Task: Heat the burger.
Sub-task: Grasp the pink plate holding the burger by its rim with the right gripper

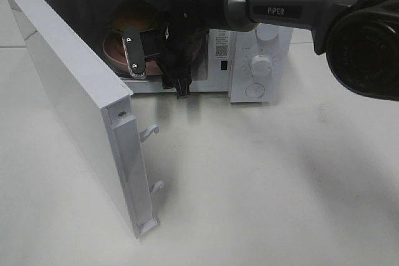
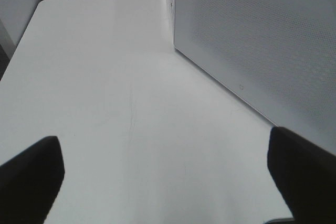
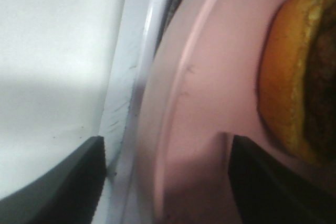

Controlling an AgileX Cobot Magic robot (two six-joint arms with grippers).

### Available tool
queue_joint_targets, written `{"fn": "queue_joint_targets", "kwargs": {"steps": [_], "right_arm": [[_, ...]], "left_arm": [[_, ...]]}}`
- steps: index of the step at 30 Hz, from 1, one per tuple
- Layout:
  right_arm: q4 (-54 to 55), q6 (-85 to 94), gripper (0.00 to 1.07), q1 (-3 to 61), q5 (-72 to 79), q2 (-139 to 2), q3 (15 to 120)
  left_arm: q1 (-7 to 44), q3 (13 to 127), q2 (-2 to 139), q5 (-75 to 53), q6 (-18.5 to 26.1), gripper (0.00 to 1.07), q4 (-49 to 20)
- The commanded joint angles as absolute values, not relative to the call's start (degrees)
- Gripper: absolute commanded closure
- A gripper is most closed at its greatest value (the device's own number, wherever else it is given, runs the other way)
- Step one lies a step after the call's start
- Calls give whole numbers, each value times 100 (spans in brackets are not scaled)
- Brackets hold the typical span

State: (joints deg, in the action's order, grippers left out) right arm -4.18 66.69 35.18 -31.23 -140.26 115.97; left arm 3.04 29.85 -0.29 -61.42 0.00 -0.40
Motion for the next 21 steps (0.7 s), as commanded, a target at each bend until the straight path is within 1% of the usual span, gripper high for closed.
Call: {"fn": "queue_joint_targets", "kwargs": {"steps": [1,2,3,4,5,6,7,8,21], "right_arm": [[-458,6658,65,3472,-3060,-14072,11654],[-458,6658,65,3472,-3060,-14072,11654],[-458,6658,79,3472,-3042,-14083,11654],[-458,6658,88,3472,-3008,-14083,11654],[-458,6658,88,3472,-3008,-14083,11654],[-458,6658,103,3472,-2951,-14083,11654],[-458,6658,103,3472,-2951,-14083,11654],[-453,6658,107,3472,-2888,-14083,11654],[-458,6658,107,3472,-2905,-14026,11654]], "left_arm": [[292,2956,-52,-6148,-40,9,-57],[292,2956,-52,-6148,-40,9,-57],[292,2956,-52,-6148,-40,9,-57],[292,2956,-52,-6148,-40,9,-57],[292,2956,-52,-6148,-40,9,-57],[292,2956,-52,-6148,-40,9,-57],[292,2956,-52,-6148,-40,9,-57],[292,2956,-52,-6148,-40,9,-57],[292,2956,-52,-6148,-40,9,-57]]}}
